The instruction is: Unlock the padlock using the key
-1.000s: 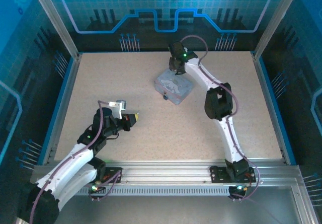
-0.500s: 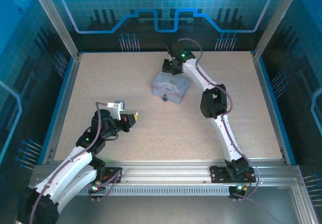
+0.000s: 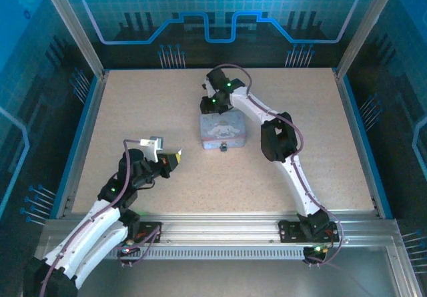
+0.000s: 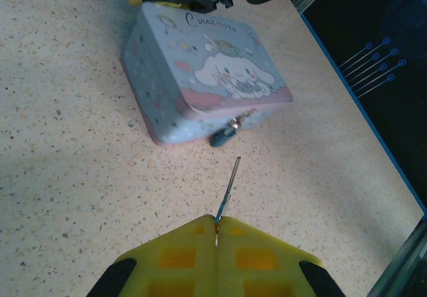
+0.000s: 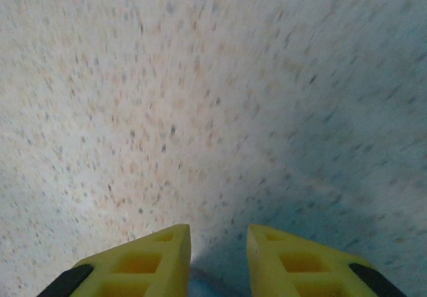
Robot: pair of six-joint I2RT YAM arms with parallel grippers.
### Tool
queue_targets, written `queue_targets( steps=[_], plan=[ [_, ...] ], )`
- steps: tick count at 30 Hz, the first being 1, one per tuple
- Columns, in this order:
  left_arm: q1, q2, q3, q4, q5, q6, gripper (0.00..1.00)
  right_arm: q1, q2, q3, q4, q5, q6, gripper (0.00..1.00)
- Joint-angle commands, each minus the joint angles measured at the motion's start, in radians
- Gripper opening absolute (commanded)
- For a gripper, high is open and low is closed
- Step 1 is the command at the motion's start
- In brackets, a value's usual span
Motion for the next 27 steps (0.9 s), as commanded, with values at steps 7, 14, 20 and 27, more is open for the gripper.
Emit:
queue_targets(
  steps=[7,14,20,27],
  plan=[
    [-0.003,0.062,0.000,0.023,0.006,0.011,0.00,0.039,-0.298,-0.156,-0.012,0.164,0.042,0.46],
    [-0.017,0.106,-0.020,0.080,0.010,-0.018,0.00,0.133,-0.721,-0.727,0.272,0.373,0.095,0.52],
    [-0.030,0.088,-0.014,0.050,0.000,-0.009,0.00,0.291,-0.935,-1.142,0.465,0.587,0.145,0.58],
    [-0.037,0.059,-0.012,0.015,0.009,0.004,0.00,0.414,-0.966,-1.332,0.566,0.677,0.251,0.57]
  ],
)
